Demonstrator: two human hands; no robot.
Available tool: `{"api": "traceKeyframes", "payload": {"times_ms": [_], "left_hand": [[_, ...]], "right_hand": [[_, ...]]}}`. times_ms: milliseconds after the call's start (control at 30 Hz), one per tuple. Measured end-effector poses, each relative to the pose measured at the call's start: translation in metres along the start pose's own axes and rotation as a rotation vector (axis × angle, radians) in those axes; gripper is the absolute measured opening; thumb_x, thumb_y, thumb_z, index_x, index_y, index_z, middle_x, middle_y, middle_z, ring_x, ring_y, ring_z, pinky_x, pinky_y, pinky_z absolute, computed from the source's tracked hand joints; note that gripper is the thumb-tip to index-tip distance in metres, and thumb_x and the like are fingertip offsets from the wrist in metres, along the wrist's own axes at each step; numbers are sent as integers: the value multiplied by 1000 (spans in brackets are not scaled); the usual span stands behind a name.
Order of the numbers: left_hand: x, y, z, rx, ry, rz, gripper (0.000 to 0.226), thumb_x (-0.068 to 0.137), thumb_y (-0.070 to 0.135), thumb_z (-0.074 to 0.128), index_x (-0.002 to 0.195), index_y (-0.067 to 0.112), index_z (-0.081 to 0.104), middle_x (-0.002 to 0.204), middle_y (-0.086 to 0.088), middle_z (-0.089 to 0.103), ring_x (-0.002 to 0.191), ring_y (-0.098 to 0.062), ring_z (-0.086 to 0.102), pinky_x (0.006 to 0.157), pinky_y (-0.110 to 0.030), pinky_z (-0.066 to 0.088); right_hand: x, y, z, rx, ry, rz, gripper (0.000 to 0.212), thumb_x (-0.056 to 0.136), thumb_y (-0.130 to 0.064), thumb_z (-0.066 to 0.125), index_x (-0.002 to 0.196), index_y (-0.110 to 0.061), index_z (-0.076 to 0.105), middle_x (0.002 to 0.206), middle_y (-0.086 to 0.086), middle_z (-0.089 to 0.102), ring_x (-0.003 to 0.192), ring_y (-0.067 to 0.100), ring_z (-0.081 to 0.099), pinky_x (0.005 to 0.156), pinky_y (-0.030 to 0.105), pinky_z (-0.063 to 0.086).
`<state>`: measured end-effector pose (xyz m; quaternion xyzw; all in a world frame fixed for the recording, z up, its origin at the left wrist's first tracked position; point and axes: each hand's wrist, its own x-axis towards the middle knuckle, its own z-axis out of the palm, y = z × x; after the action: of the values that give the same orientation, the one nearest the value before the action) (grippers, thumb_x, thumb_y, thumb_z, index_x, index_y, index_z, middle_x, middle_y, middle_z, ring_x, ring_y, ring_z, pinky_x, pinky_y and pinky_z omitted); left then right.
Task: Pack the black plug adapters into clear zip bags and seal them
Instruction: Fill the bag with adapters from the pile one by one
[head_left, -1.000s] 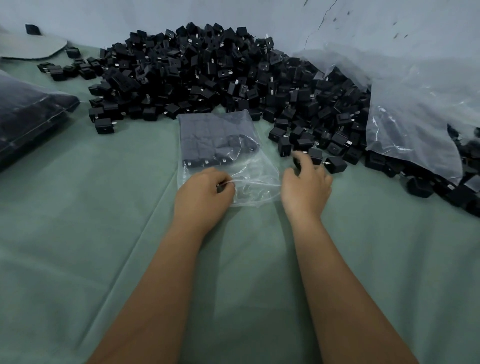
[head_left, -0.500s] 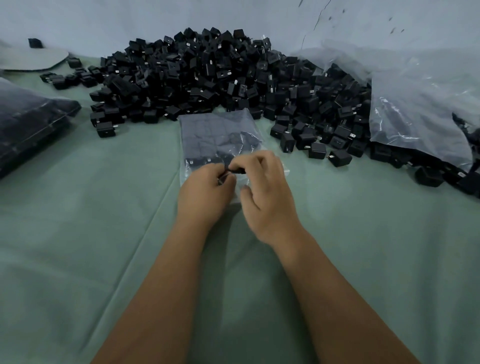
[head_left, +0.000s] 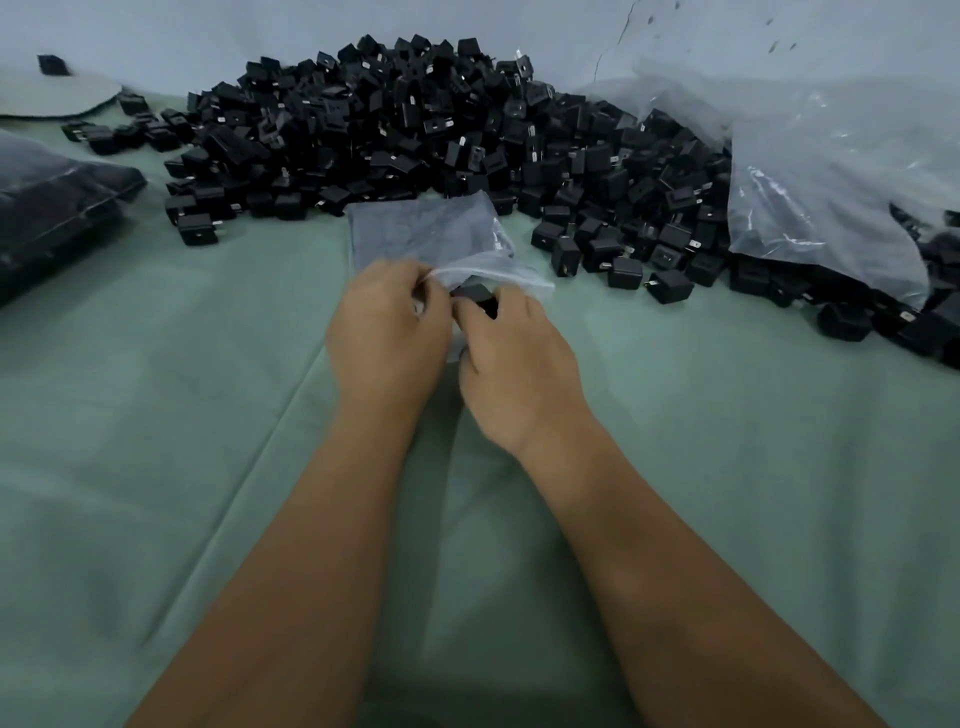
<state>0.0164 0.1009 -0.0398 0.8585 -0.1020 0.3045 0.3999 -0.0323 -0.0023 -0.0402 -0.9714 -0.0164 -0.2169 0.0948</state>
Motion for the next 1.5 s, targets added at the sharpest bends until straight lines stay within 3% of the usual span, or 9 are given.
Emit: {"api": "traceKeyframes", "payload": {"times_ms": [167, 267, 367, 600, 933, 1100, 1300, 1400, 1500], "left_hand": [[-5, 9, 0, 45, 26, 138, 17, 87, 16, 61, 94, 7, 74, 90, -9, 65, 89, -30, 57, 69, -34, 41], [-5, 12, -1, 77, 16, 204, 20, 85, 12, 61, 100, 7, 73, 91, -10, 67, 87, -32, 59, 75, -42, 47], [-4, 13, -2, 61, 10, 238, 19, 81, 10, 61, 96, 7, 72, 88, -8, 67, 85, -32, 60, 75, -47, 48], [-10, 17, 1, -11, -33, 203, 10, 78, 11, 65, 84, 10, 72, 82, -2, 66, 82, -23, 60, 67, -34, 46], [-10, 17, 3, 32, -67, 135, 3, 79, 13, 68, 77, 13, 71, 78, 1, 64, 80, -18, 57, 62, -26, 34], [-11, 16, 3, 65, -118, 120, 8, 77, 13, 64, 70, 12, 68, 71, 2, 62, 75, -17, 55, 57, -29, 33], [-12, 15, 2, 40, -148, 73, 9, 79, 16, 63, 74, 16, 71, 74, 4, 63, 76, -12, 54, 60, -29, 37], [-12, 15, 2, 19, -149, 91, 13, 78, 18, 59, 75, 14, 71, 75, 3, 64, 78, -15, 57, 62, -31, 41], [-11, 17, 1, 4, -161, 90, 22, 74, 23, 51, 74, 13, 70, 74, 2, 63, 79, -17, 57, 63, -35, 43]], "right_hand": [[-1, -3, 4, -126, -165, 32, 48, 91, -31, 45, 138, -23, 40, 129, 12, 40, 117, 27, 36, 98, 33, 31], [-1, -6, 2, -93, -148, 53, 41, 89, -27, 45, 130, -22, 48, 129, 11, 40, 117, 26, 35, 99, 32, 29], [0, -8, 3, -86, -149, 69, 45, 86, -22, 43, 131, -19, 46, 126, 11, 41, 115, 26, 35, 99, 32, 29], [9, -3, 12, -104, -140, 54, 48, 86, -25, 50, 132, -18, 40, 128, 7, 48, 120, 26, 42, 103, 32, 27], [8, 0, 16, -119, -89, 48, 35, 84, -24, 47, 119, -19, 47, 117, 5, 54, 112, 26, 47, 97, 33, 30], [12, 0, 12, -99, -130, 17, 11, 83, -21, 50, 92, -25, 46, 104, 0, 62, 105, 26, 55, 86, 32, 35], [15, 0, 14, -103, -164, -12, 11, 81, -21, 52, 82, -25, 42, 100, -1, 64, 99, 23, 61, 78, 30, 36], [20, 0, 16, -99, -151, -4, 28, 84, -22, 50, 65, -25, 30, 90, -5, 64, 93, 20, 63, 70, 27, 34], [27, 0, 17, -134, -172, 0, 34, 90, -21, 46, 61, -24, 28, 93, -4, 65, 95, 19, 62, 68, 27, 32]]}}
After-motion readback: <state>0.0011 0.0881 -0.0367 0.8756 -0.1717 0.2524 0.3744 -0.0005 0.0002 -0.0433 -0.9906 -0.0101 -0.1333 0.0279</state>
